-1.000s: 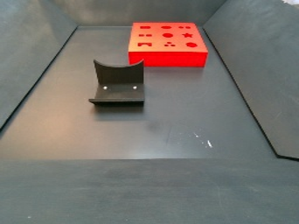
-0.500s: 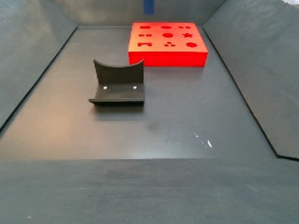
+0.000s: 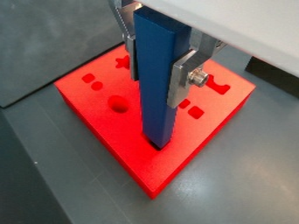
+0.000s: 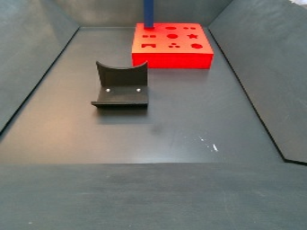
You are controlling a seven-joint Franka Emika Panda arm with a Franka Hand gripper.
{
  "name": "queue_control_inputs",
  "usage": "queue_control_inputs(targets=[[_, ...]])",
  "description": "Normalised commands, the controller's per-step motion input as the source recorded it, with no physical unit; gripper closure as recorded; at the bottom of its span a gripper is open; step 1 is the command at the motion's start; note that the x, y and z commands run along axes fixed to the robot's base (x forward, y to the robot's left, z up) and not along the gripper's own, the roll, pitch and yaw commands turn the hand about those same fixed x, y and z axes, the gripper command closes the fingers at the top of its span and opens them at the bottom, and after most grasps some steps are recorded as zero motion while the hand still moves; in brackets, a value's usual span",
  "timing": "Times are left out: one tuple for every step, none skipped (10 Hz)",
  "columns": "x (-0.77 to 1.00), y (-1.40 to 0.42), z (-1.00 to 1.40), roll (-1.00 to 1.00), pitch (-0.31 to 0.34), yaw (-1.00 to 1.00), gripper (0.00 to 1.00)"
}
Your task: Insert the rectangle object.
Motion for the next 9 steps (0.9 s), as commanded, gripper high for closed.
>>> queue_control_inputs(targets=[[0.0, 0.0, -0.07, 0.0, -0.031, -0.01, 1.0], [0.0, 0.0, -0.05, 0.0, -0.034, -0.01, 1.0], [0.0, 0.0, -0.09, 0.0, -0.02, 0.0, 1.0], [0.02, 0.0, -0.09, 0.0, -0.017, 0.0, 1.0], [0.02, 0.0, -0.02, 0.0, -0.009, 0.0, 1.0], [0.0, 0.0, -0.11, 0.0, -0.004, 0.0, 1.0], [0.0, 0.0, -0.16, 0.01, 0.0, -0.02, 1.0], [0.0, 0.0, -0.16, 0.0, -0.01, -0.03, 1.0], [0.0, 0.0, -0.19, 0.0, -0.033, -0.04, 1.0]])
